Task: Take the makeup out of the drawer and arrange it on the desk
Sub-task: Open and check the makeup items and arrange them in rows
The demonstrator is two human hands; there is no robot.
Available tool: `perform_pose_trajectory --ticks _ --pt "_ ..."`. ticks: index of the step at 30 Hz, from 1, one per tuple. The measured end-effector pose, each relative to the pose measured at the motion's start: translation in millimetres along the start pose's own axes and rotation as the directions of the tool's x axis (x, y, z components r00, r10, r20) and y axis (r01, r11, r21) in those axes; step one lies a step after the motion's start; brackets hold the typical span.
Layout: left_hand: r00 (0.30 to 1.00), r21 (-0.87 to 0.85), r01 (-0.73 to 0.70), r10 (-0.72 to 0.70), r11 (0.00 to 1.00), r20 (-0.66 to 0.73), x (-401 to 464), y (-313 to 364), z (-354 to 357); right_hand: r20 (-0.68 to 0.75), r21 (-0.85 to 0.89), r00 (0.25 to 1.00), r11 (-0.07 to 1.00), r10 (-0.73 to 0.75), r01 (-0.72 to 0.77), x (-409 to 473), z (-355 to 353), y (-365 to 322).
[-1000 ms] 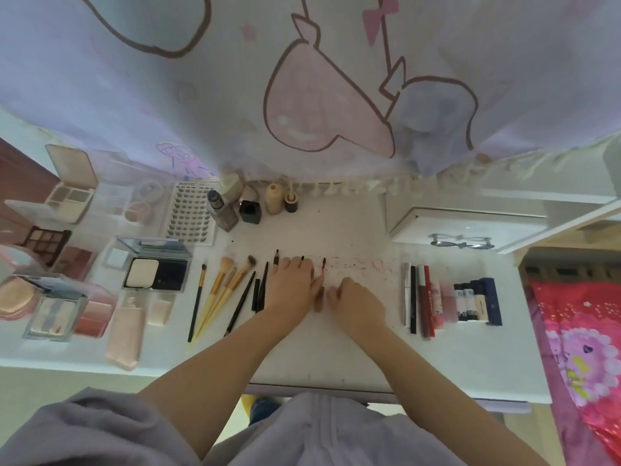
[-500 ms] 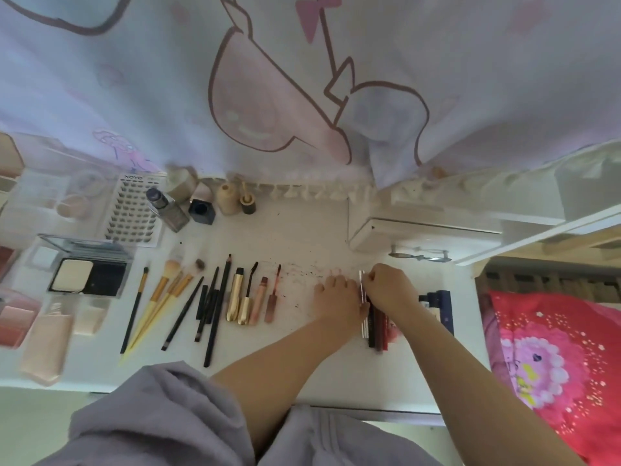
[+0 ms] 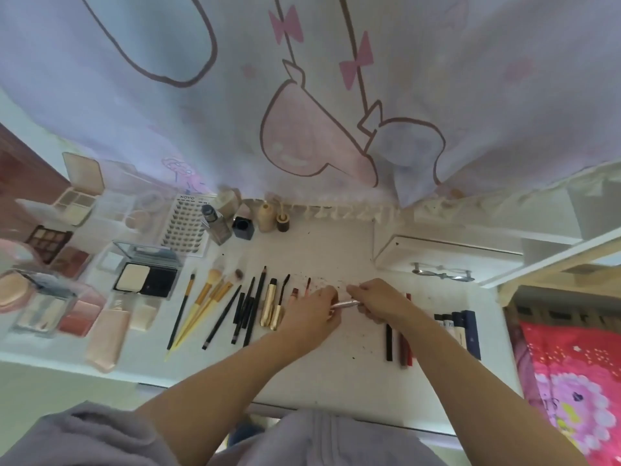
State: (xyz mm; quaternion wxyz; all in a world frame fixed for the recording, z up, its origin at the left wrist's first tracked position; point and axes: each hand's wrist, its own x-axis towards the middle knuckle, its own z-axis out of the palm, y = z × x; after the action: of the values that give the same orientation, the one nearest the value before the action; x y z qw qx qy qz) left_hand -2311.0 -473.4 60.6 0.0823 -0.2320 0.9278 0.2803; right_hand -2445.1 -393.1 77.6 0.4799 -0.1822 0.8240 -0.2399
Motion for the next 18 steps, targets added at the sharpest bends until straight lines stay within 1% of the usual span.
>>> perform_pose_trajectory --ticks 1,3,7,9,12,14,16,18 --pt "1.0 -0.009 -0.031 0.031 0.999 -0.006 -7.4 -6.6 -11.4 0.027 0.048 0.999 0.998 -0.046 0.044 -8.3 -0.6 -7.5" --pt "0.996 0.008 -0.083 0.083 0.997 -0.02 -19.4 -16.9 -33.9 0.039 0.085 0.991 0.989 -0.126 0.122 -24.1 -2.0 -22.0" --pt "0.974 0.206 -0.174 0.199 0.963 -0.106 -37.7 -28.4 -68.9 0.135 0.068 0.979 0.987 -0.154 0.146 -55.3 -1.9 -48.2" --pt "0.953 0.266 -0.21 0.257 0.941 -0.16 -44.9 -33.0 -79.3 0.163 0.083 0.967 0.979 -0.195 0.183 -68.2 -0.1 -58.8" --pt "0.916 0.245 -0.252 0.313 0.936 -0.253 -54.1 -37.8 -89.1 0.084 0.092 0.944 0.946 -0.32 0.312 -81.8 3.6 -68.1" --pt "0.92 0.249 -0.232 0.295 0.94 -0.257 -57.7 -38.6 -94.0 0.029 0.048 0.911 0.911 -0.411 0.409 -88.9 6.3 -69.5" --pt "0.929 0.259 -0.219 0.282 0.941 -0.24 -61.4 -39.2 -99.6 0.023 0.014 0.893 0.893 -0.449 0.449 -95.7 7.8 -70.0" --pt "0.909 0.252 -0.236 0.305 0.939 -0.285 -65.5 -40.4 -105.2 0.039 0.015 0.897 0.898 -0.44 0.44 -102.3 9.3 -71.0"
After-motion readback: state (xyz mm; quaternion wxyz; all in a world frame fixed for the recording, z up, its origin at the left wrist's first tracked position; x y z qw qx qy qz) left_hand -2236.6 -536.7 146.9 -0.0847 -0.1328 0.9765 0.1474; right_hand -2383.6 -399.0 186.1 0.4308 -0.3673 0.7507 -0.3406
